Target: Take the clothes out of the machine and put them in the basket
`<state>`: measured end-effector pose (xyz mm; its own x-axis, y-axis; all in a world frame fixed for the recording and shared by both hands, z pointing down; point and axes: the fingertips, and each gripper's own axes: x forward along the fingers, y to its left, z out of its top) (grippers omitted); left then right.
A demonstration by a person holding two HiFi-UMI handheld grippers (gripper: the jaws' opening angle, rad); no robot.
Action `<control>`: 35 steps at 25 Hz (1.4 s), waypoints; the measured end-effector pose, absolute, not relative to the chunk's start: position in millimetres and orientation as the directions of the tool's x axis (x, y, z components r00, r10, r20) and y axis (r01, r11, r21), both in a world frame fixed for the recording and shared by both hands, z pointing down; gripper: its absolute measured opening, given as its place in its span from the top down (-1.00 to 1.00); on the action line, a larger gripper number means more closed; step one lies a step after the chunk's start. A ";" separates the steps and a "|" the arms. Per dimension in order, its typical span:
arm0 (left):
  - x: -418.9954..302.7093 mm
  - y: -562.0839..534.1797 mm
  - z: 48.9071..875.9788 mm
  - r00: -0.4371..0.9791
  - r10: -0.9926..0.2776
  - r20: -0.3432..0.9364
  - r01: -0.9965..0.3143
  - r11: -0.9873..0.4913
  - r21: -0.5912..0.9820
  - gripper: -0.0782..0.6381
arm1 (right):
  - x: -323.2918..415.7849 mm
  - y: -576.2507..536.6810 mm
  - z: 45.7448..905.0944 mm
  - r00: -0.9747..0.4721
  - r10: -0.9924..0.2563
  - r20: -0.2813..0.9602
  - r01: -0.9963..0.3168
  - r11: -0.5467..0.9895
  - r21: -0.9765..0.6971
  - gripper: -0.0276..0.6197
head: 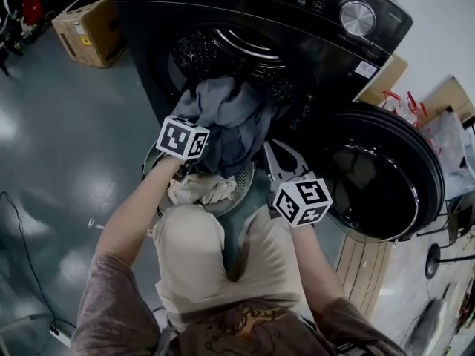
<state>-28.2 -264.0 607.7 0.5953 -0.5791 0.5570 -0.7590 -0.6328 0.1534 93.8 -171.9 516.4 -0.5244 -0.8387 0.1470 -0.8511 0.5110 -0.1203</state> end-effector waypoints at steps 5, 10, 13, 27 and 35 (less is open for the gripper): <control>-55.8 -212.8 594.8 0.602 -0.568 0.562 -0.755 -0.633 0.169 0.37 | 83.4 -180.3 518.3 -0.558 -0.818 0.141 -0.829 0.542 -0.135 0.93; -76.5 -172.9 585.9 0.595 -0.554 0.582 -0.765 -0.612 0.199 0.36 | 64.0 -185.6 522.3 -0.600 -0.788 0.141 -0.799 0.583 -0.145 0.93; -89.8 -150.6 588.7 0.584 -0.540 0.606 -0.772 -0.601 0.208 0.36 | 51.9 -189.2 524.8 -0.621 -0.771 0.142 -0.783 0.603 -0.152 0.93; -99.6 -135.5 589.3 0.540 -0.580 0.609 -0.786 -0.607 0.119 0.02 | 39.4 -188.9 527.7 -0.641 -0.757 0.129 -0.765 0.617 -0.182 0.93; -100.4 -150.9 584.9 0.562 -0.605 0.564 -0.791 -0.592 0.154 0.02 | 41.0 -194.9 535.0 -0.635 -0.760 0.139 -0.770 0.610 -0.185 0.93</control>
<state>-100.4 -150.9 584.9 0.5620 -0.6048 0.5642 -0.7913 -0.5916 0.1541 41.0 -194.9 535.0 -0.6352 -0.7597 0.1392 -0.7704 0.6102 -0.1849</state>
